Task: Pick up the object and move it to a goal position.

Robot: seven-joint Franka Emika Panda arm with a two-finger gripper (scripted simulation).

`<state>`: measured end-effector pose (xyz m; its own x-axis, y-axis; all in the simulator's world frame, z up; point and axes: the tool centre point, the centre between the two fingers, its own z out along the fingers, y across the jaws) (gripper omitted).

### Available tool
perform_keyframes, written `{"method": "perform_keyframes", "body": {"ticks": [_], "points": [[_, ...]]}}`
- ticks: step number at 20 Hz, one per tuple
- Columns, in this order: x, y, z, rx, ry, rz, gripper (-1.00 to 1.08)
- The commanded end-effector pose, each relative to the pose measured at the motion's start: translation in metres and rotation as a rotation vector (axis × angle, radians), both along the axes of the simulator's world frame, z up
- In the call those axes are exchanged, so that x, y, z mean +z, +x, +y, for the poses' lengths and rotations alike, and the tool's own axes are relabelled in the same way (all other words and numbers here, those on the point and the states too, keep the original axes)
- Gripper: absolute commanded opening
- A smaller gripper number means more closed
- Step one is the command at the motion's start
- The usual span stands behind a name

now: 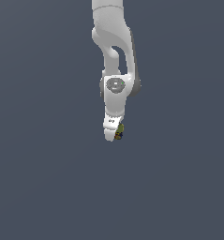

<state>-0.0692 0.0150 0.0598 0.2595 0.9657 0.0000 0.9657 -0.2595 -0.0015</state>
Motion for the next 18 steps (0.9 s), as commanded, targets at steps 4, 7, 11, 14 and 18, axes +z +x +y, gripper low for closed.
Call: {"method": "perform_keyframes", "body": {"ticks": [4, 7, 11, 14, 18], "points": [[-0.001, 0.001, 0.0, 0.0, 0.0, -0.001, -1.0], [-0.001, 0.001, 0.0, 0.0, 0.0, -0.001, -1.0], [-0.001, 0.001, 0.0, 0.0, -0.001, -0.003, -1.0], [0.002, 0.002, -0.002, 0.0, -0.001, -0.003, -1.0], [0.012, 0.007, -0.013, 0.0, -0.001, -0.003, -1.0]]}}
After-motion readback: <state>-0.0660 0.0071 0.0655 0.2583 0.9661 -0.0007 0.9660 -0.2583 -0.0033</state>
